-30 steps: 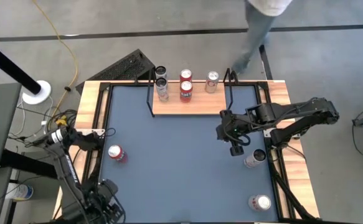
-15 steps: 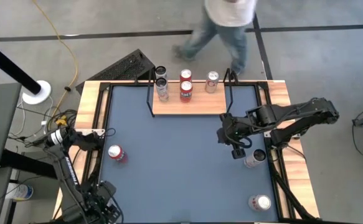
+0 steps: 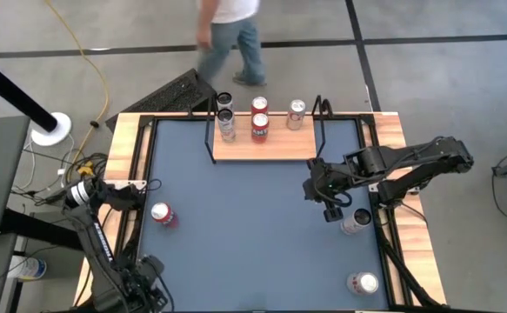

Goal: Place canned beverage on shelf
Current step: Put the left red-silver soda can on the shelf aligned with the other red-silver soda can

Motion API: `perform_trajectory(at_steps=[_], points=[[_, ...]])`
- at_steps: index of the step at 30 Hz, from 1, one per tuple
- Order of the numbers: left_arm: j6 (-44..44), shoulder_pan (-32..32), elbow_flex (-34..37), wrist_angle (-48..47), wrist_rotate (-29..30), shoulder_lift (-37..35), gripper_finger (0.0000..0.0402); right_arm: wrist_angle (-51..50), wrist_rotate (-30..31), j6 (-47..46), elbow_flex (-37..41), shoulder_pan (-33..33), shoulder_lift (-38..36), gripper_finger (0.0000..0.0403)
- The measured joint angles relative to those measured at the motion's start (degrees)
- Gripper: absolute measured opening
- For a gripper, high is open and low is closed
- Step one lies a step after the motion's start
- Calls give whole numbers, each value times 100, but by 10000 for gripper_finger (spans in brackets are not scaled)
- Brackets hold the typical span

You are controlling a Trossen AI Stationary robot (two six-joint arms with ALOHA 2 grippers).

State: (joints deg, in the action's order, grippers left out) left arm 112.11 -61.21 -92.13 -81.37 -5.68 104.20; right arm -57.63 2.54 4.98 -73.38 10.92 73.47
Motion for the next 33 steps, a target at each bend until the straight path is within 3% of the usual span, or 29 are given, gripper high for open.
perform_trajectory(at_steps=[33], points=[[-194,20,335,211,-311,-7,318,-37,-111,-47,0,-2,2,0]])
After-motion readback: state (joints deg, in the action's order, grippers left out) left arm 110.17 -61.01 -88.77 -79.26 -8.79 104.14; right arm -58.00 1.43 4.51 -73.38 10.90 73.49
